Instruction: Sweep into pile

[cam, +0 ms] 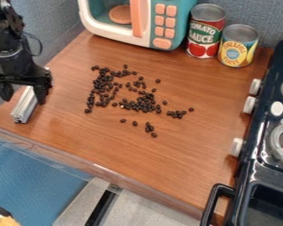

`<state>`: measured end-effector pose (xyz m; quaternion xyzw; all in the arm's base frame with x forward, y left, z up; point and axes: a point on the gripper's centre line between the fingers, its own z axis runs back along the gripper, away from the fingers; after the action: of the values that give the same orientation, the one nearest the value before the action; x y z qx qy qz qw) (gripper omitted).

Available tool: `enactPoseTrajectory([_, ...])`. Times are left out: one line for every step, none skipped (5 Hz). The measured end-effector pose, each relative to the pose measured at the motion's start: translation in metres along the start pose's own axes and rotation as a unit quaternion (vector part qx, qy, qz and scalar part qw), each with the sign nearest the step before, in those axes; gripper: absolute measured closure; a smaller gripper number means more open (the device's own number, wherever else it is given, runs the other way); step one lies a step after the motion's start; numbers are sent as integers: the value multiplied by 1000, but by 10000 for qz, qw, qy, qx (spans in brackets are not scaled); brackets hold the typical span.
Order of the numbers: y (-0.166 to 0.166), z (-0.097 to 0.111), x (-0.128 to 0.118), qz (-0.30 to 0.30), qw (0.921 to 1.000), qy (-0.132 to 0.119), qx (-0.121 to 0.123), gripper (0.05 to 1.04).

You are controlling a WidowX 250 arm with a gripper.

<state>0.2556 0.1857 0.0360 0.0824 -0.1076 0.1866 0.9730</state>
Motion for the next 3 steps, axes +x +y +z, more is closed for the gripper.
enactPoseTrajectory([-5, 0, 8, 58, 10000, -10, -10, 83])
enactPoseTrajectory([-7, -3, 17, 139, 9999, -16, -22, 83])
enactPoseTrajectory([-5, -8, 24, 196, 9998, -6, 28, 83])
